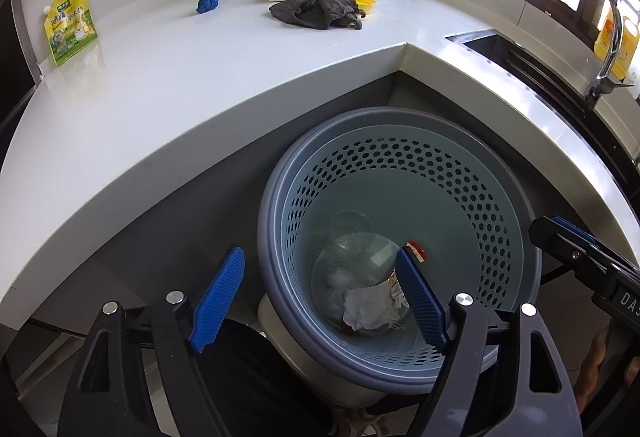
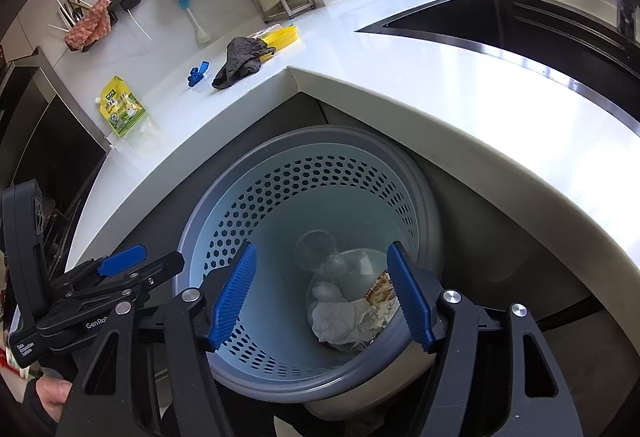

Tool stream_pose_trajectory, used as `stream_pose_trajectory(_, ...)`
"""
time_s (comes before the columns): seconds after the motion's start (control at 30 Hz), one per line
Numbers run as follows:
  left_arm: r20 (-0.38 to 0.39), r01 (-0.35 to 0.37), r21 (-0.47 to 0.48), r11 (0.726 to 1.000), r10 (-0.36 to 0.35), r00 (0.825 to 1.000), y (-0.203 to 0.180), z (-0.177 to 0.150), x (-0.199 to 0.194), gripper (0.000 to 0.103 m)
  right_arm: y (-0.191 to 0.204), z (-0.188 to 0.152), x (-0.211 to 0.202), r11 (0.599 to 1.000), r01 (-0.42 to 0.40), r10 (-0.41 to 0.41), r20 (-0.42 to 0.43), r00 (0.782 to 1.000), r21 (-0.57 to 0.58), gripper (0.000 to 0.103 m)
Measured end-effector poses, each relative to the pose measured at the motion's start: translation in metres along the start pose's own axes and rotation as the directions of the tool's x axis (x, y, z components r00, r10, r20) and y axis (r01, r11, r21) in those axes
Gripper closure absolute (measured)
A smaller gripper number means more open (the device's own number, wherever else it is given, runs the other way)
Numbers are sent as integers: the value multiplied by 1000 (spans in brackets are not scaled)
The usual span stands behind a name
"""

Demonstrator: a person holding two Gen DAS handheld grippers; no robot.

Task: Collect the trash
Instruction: 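Move both tools back over the countertop toward the cloth and yellow lid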

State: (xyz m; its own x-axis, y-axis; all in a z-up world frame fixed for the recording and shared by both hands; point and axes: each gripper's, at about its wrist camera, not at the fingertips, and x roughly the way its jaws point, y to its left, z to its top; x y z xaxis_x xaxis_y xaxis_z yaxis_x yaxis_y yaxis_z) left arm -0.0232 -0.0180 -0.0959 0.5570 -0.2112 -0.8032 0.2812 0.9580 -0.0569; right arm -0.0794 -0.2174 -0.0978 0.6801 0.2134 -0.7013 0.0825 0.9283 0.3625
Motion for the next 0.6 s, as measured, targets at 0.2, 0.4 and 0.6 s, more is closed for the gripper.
stream_pose_trajectory(0.2, 4, -12, -14, 1000, 13, 1000, 6, -1, -3, 26, 0, 0, -1, 1000, -2, 2, 2, 1000, 1, 37)
stream_pose_trajectory(0.4, 19, -24, -20, 1000, 24, 1000, 7, 1, -7, 23, 1, -1, -3, 1000, -7, 7, 6, 1000, -6, 36)
stream_pose_trajectory(0.6, 42, -37, -30, 999, 39, 998, 8, 5, -15, 20, 8, -1, -6, 999, -13, 13, 10, 1000, -38, 35)
